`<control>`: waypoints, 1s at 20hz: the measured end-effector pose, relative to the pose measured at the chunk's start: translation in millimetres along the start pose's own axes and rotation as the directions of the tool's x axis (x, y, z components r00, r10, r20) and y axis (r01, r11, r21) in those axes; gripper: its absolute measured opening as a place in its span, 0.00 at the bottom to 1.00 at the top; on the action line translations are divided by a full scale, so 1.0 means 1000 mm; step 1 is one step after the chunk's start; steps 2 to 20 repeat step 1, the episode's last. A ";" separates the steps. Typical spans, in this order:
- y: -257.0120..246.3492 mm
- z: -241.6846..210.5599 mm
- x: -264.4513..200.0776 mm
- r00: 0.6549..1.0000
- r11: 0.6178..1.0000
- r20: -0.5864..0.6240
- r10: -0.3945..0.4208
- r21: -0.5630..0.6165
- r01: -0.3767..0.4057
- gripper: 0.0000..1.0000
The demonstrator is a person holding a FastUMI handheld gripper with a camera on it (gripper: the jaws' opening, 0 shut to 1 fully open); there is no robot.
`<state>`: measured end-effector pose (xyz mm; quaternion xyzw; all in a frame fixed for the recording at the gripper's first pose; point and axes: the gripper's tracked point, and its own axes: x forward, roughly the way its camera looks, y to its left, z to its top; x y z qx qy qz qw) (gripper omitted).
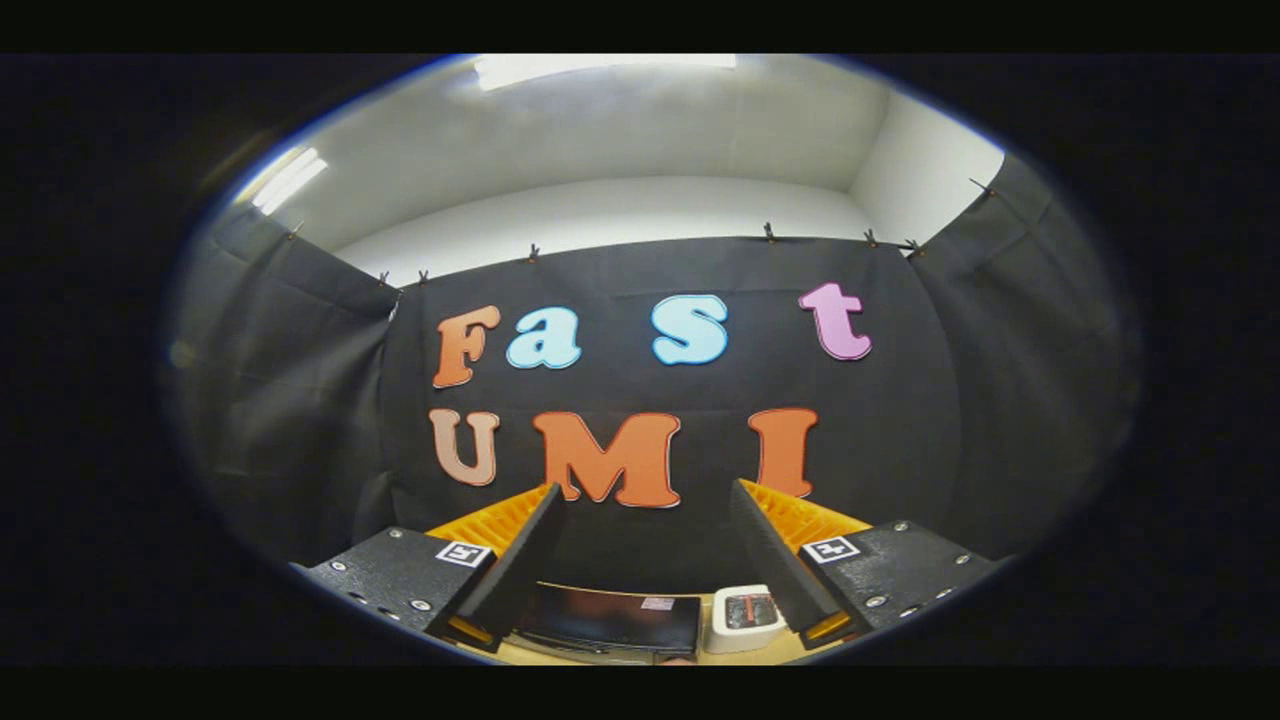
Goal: Open the toaster oven, put the food inside, and close the toaster oven door.
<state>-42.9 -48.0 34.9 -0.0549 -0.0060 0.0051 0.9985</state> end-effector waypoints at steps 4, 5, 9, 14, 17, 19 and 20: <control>-0.001 0.001 -0.001 1.000 1.000 0.011 -0.001 -0.013 0.001 0.97; -0.001 0.001 -0.001 1.000 1.000 0.011 -0.001 -0.013 0.001 0.97; -0.001 0.001 -0.001 1.000 1.000 0.011 -0.001 -0.013 0.001 0.97; -0.001 0.001 -0.001 1.000 1.000 0.011 -0.001 -0.013 0.001 0.97; -0.001 0.001 -0.001 1.000 1.000 0.011 -0.001 -0.013 0.001 0.97; -0.001 0.001 -0.001 1.000 1.000 0.011 -0.001 -0.013 0.001 0.97; -0.001 0.001 -0.001 1.000 1.000 0.011 -0.001 -0.013 0.001 0.97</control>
